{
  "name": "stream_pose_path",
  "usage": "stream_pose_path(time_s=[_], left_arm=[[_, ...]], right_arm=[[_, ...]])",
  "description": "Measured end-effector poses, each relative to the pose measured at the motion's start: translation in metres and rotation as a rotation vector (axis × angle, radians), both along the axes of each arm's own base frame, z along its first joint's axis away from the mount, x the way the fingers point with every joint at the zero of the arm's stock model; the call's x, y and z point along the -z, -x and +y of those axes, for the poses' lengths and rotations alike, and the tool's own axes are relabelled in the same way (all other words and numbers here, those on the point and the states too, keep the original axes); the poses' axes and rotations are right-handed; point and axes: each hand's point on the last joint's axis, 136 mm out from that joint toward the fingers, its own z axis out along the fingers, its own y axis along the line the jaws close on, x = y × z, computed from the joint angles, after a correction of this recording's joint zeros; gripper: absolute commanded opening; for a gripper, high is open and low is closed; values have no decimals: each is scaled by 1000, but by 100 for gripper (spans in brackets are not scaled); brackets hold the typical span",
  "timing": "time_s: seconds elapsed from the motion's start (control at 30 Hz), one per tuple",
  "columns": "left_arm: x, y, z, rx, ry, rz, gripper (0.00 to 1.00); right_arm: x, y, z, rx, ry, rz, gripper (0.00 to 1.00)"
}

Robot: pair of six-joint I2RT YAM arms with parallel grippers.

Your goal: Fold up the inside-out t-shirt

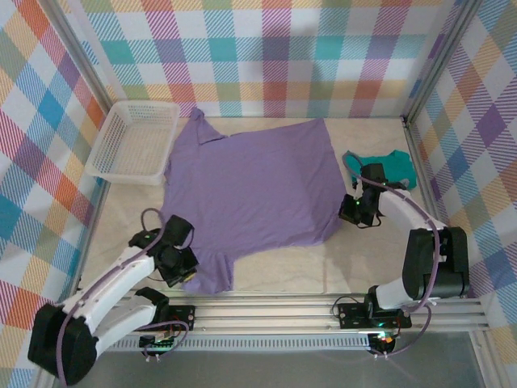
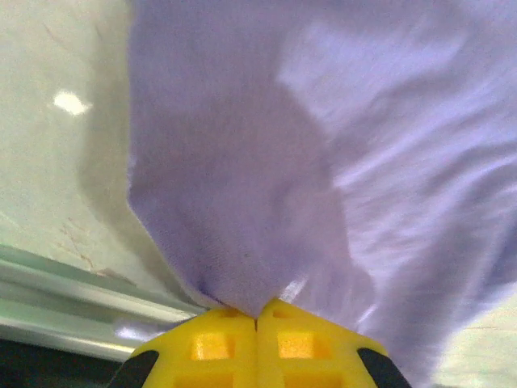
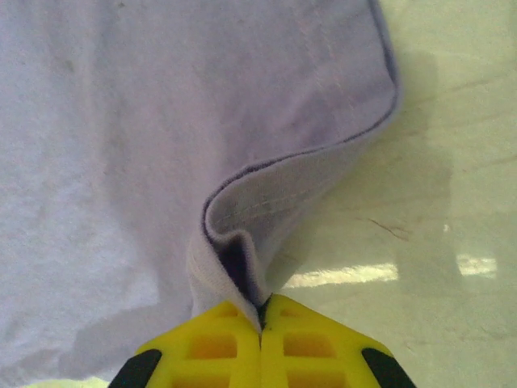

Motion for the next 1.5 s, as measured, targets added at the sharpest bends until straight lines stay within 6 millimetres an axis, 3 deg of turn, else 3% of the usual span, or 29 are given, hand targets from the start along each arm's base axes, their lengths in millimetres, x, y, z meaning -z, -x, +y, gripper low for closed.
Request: stream_pose_path(time_s=[0.2, 0.5, 0.83, 1.27, 1.5], left_arm=[[-49, -44, 18, -125, 66, -153, 0], [-88, -118, 38, -93, 81, -264, 0], [-86, -171, 48, -49, 71, -298, 0], [-79, -206, 65, -72, 60, -301, 0], [-74, -222, 69, -78, 61, -300, 0]], right_arm=[[-10, -4, -4, 13, 8, -19, 6], [-22, -57, -2, -3, 20, -54, 8], [-12, -94, -2, -15, 30, -42, 8], [-3, -125, -4, -25, 58, -39, 10], [-9, -147, -1, -27, 49, -69, 10]])
